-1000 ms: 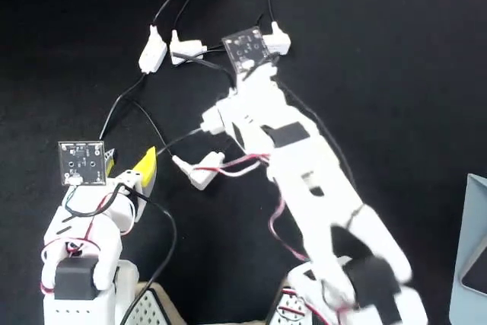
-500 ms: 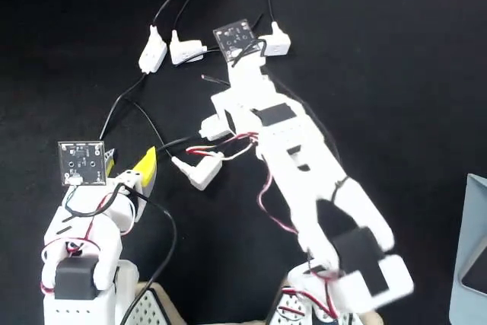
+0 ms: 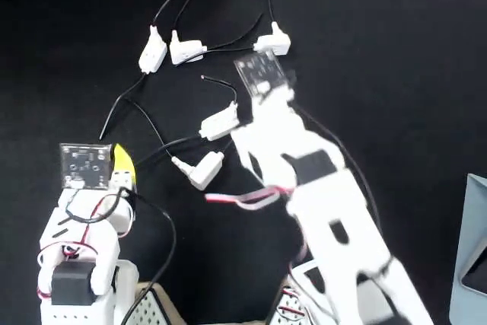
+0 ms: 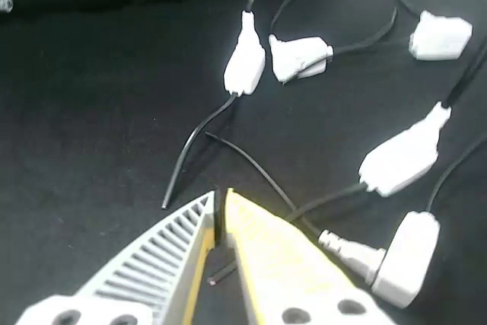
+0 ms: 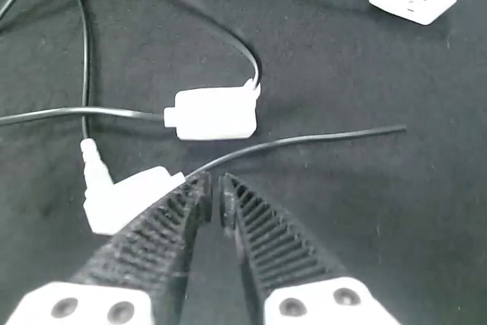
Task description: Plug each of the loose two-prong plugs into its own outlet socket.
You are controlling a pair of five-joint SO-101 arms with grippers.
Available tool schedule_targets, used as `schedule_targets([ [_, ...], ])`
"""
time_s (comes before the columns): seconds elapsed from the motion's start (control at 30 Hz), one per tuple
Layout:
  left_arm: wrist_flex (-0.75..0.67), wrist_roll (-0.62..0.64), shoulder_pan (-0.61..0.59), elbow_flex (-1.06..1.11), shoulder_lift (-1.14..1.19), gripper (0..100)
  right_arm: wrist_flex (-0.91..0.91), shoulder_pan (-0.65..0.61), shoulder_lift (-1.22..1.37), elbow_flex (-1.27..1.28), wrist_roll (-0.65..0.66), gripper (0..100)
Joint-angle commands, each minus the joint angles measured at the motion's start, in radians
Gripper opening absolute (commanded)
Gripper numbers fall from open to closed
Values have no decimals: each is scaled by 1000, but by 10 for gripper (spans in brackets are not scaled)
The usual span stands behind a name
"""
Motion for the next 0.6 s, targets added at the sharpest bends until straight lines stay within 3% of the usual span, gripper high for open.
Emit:
schedule_targets([
  [0.0,58,-87,-12,-59,-3,30,5,9,-240,133,-2,12],
  [0.2,150,-143,-10,-21,-3,30,8,68,-601,383,-38,12],
  [0.57,123,-141,-8,137,-3,33,14,130,-1044,740,-61,13],
])
